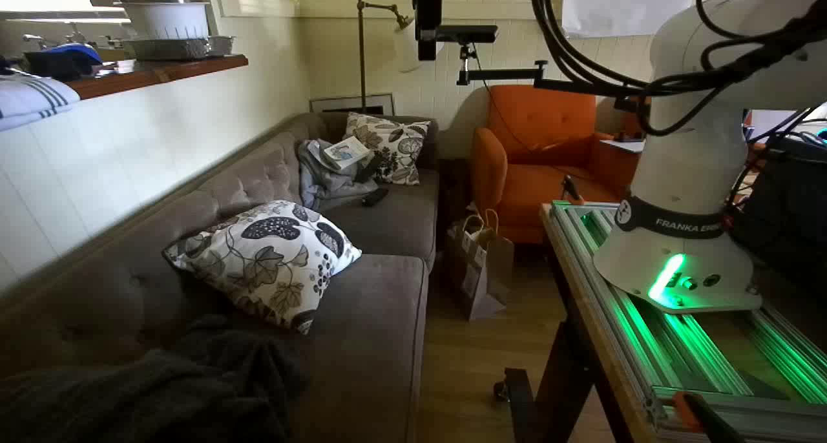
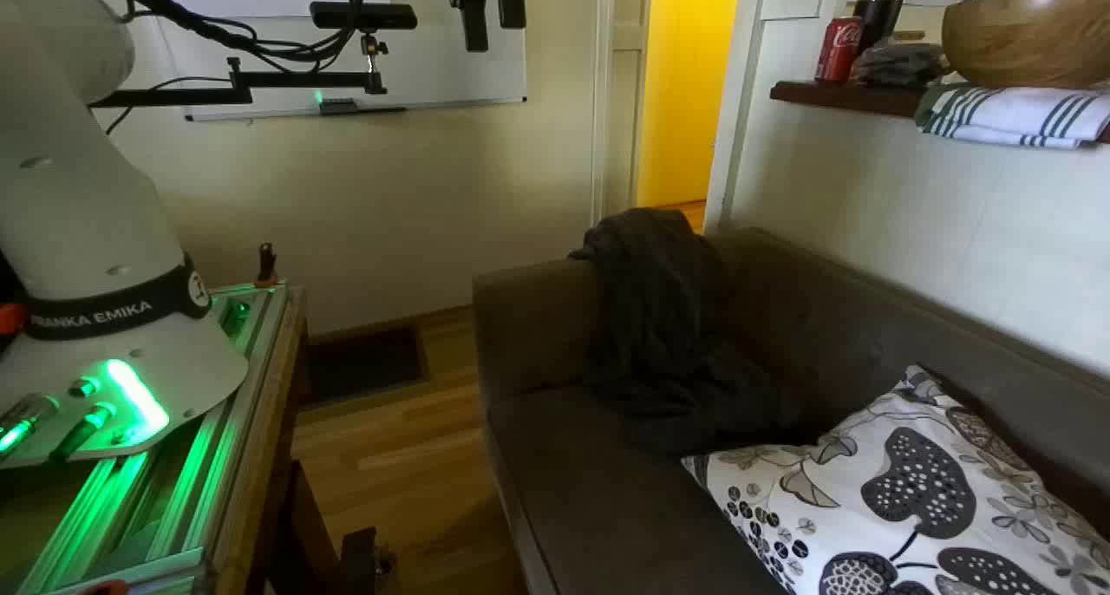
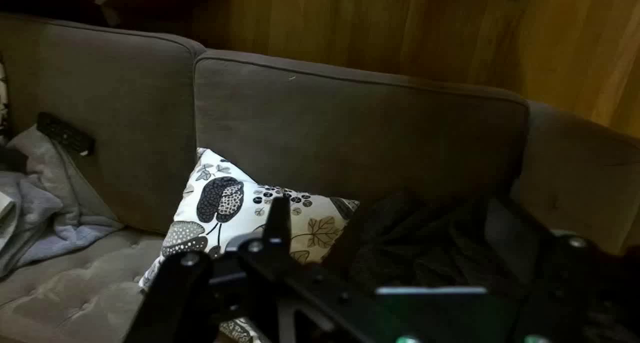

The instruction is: Put the towel on top of the pillow

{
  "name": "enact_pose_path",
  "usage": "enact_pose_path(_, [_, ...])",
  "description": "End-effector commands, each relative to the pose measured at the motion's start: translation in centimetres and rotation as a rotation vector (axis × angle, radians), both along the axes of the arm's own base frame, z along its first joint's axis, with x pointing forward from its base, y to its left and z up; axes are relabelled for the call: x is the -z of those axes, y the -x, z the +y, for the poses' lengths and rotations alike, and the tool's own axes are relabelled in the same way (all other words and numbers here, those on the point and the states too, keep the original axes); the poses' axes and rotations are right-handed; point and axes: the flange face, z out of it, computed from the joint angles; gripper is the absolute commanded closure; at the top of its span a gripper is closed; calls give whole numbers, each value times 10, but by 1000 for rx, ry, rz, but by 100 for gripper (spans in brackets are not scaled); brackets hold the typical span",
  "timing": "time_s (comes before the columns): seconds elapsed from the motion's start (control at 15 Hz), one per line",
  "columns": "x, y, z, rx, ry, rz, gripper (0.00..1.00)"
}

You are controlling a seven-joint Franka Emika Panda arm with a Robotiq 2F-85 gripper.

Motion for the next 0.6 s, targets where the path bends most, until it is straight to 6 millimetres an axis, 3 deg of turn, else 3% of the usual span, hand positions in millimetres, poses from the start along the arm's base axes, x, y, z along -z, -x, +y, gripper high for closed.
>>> enact_pose_path(0.0, [-1, 0, 0, 0, 0, 1, 0])
enact_pose_path(0.33, [-1, 0, 0, 0, 0, 1, 0])
enact_pose_path(0.4, [9, -8, -1, -31, 21, -7, 0])
enact_pose_path(0.53, [29, -33, 18, -79, -34, -49, 0])
